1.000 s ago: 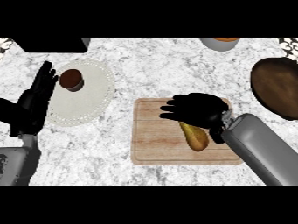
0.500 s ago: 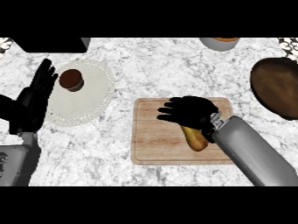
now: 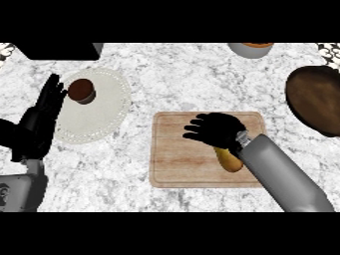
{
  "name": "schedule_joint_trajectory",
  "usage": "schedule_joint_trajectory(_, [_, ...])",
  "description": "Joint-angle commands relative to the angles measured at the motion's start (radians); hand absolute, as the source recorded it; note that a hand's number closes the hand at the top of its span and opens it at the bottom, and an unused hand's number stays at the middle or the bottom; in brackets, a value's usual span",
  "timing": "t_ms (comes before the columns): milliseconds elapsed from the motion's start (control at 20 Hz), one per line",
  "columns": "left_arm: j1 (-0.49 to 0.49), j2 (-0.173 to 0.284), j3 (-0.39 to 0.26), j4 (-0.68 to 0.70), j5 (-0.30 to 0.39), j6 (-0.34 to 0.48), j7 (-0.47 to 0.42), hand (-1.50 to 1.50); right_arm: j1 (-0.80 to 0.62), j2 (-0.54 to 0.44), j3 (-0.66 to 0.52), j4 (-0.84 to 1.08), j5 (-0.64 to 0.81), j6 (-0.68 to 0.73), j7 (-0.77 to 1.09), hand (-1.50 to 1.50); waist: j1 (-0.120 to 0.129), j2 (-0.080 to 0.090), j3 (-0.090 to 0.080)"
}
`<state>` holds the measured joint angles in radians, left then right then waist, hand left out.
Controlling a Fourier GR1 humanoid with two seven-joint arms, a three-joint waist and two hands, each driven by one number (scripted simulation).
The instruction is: Pick the pear from the cutting board and place it in the pan
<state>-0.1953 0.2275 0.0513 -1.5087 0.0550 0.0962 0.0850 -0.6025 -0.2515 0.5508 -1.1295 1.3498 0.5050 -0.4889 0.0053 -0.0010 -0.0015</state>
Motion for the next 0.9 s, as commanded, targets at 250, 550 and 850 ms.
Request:
schedule_joint_trajectory(250, [-0.002,0.0,0.032,0.047,-0.006,-0.025,-0.056,0.0,-0.024,0.006,0.015,0.066,0.049,-0.036,-0.168,1.5,0.005,0.002,0.001])
schedule_joint_trajectory(550, [-0.023,-0.015,0.025,0.022,-0.023,-0.017,0.004,0.0,-0.033,0.066,-0.007,0.099,0.113,-0.047,-0.171,1.5,0.001,0.001,0.001])
schedule_joint_trajectory(850, [0.01,0.005,0.062,0.044,-0.026,0.009,-0.02,0.0,0.184,0.146,-0.336,0.072,-0.026,0.017,0.269,1.5,-0.076,-0.017,0.002])
